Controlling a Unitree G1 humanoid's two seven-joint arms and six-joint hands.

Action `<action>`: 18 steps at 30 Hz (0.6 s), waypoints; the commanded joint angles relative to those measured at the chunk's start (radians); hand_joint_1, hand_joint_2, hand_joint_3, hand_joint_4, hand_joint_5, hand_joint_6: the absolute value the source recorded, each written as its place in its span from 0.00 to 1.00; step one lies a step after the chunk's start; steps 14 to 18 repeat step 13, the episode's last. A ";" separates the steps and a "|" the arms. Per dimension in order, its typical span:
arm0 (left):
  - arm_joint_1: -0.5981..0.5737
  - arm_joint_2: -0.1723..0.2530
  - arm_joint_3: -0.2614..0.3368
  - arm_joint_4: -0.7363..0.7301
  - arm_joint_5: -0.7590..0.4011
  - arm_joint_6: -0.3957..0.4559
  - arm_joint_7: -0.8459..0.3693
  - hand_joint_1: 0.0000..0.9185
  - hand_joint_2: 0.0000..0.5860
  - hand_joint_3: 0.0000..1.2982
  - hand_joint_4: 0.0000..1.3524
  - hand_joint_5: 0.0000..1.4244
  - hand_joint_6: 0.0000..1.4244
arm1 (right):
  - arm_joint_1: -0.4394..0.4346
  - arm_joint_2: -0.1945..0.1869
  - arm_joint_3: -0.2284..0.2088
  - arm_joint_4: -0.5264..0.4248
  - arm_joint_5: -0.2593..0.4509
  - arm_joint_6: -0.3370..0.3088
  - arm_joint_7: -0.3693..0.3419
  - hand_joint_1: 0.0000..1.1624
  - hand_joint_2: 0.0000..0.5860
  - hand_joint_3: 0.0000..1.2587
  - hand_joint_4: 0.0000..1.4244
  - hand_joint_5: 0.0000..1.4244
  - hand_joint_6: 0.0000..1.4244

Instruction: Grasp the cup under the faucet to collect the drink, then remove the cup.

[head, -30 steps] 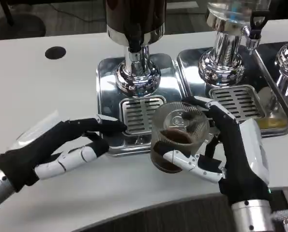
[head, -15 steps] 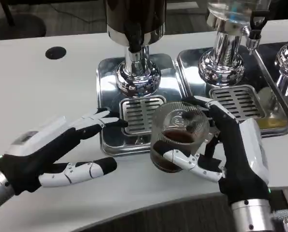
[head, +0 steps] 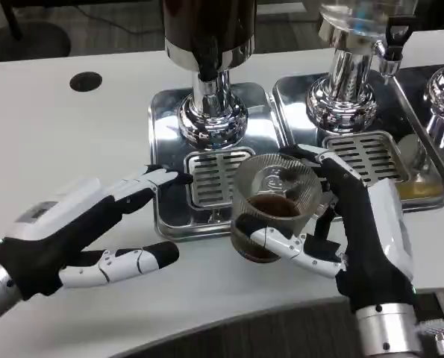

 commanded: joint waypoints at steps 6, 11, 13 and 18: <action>0.014 0.018 -0.008 0.007 0.019 -0.006 0.022 0.00 0.25 0.07 0.00 0.00 0.08 | -0.028 0.005 -0.005 0.001 0.013 -0.040 -0.003 0.62 0.34 0.42 0.46 0.60 0.83; 0.014 0.020 -0.008 0.005 0.018 -0.008 0.022 0.00 0.25 0.07 0.00 0.00 0.08 | -0.025 0.005 -0.005 0.000 0.014 -0.041 -0.004 0.62 0.34 0.42 0.46 0.60 0.83; 0.016 0.021 -0.006 0.003 0.019 -0.006 0.023 0.00 0.25 0.07 0.00 0.00 0.08 | -0.026 0.006 -0.005 0.000 0.014 -0.041 -0.003 0.62 0.34 0.42 0.46 0.60 0.83; 0.016 0.021 -0.006 0.003 0.019 -0.006 0.023 0.00 0.25 0.07 0.00 0.00 0.08 | -0.026 0.006 -0.005 0.000 0.014 -0.041 -0.003 0.62 0.34 0.42 0.46 0.60 0.83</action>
